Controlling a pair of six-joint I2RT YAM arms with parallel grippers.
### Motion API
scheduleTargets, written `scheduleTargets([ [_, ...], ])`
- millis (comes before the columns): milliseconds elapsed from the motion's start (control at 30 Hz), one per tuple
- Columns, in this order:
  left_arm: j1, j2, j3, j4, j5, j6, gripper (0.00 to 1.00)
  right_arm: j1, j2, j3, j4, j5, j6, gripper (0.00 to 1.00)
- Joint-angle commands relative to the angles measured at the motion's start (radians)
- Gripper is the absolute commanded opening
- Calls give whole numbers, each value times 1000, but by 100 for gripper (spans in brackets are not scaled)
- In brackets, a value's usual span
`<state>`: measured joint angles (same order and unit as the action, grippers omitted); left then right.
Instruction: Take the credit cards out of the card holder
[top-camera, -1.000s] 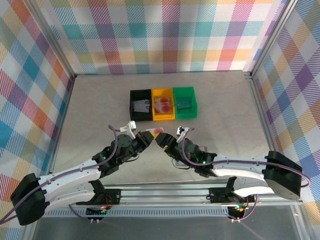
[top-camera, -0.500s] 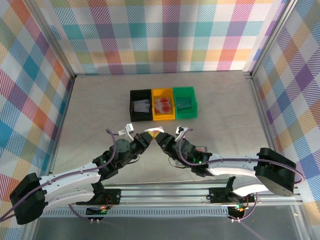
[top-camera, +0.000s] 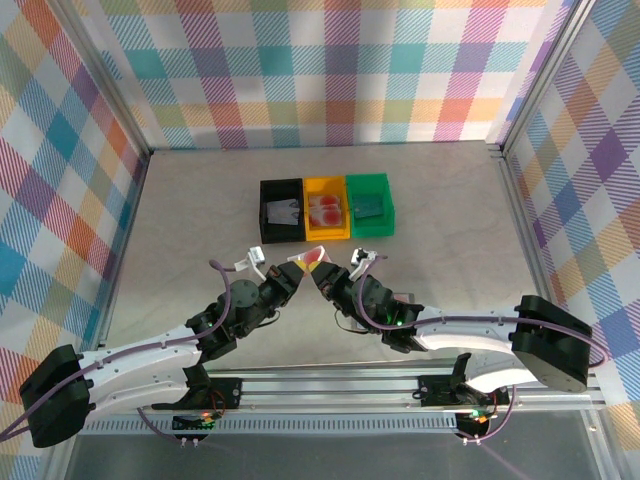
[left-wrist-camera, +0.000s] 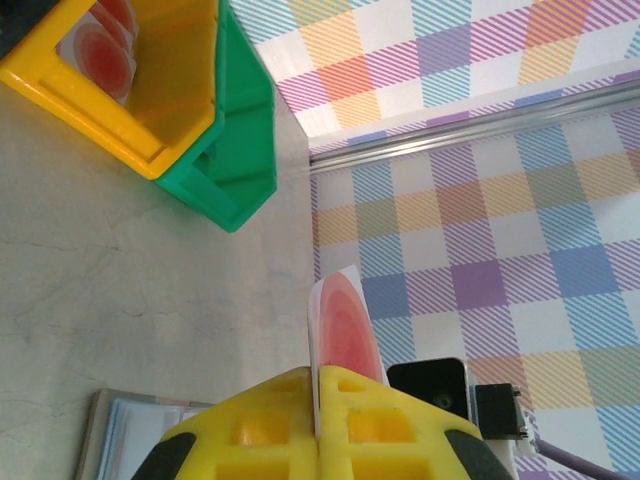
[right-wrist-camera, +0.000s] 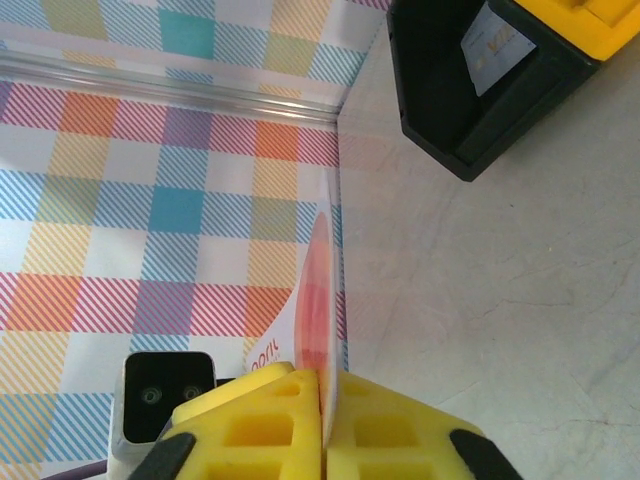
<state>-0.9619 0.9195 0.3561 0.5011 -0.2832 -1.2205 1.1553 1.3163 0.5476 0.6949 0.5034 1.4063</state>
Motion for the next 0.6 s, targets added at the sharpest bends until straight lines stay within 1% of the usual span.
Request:
scheduleTargets([
  [0,-30,8,8,2,65,9,14,3,-4,36,50,24,-18,0],
  [67,-31,9,22,-13,78,28,29,3,-14,36,29,41,-13,0],
  [133,-30,-12,40,-49,82,62,37,3,-39,32,-3,66,-18,0],
  [167,-29,-29,51,-82,78,81,43,3,-53,33,-29,82,-20,0],
  [233,-29,-78,91,-196,60,135,57,1,-93,37,-116,118,-28,0],
  [267,-29,-101,114,-255,55,172,62,-1,-113,37,-151,137,-28,0],
  [333,-24,-135,164,-375,58,244,63,-18,-140,27,-199,152,-5,0],
  [400,-7,-153,226,-510,89,311,65,-46,-160,19,-243,150,20,0],
  [467,22,-163,293,-649,109,377,77,-68,-175,22,-292,152,28,0],
  [500,38,-168,317,-706,124,402,82,-76,-179,27,-320,155,38,0],
  [533,62,-172,339,-756,144,435,85,-89,-178,36,-346,153,48,0],
  [567,90,-173,371,-841,158,457,90,-98,-172,44,-360,155,53,0],
])
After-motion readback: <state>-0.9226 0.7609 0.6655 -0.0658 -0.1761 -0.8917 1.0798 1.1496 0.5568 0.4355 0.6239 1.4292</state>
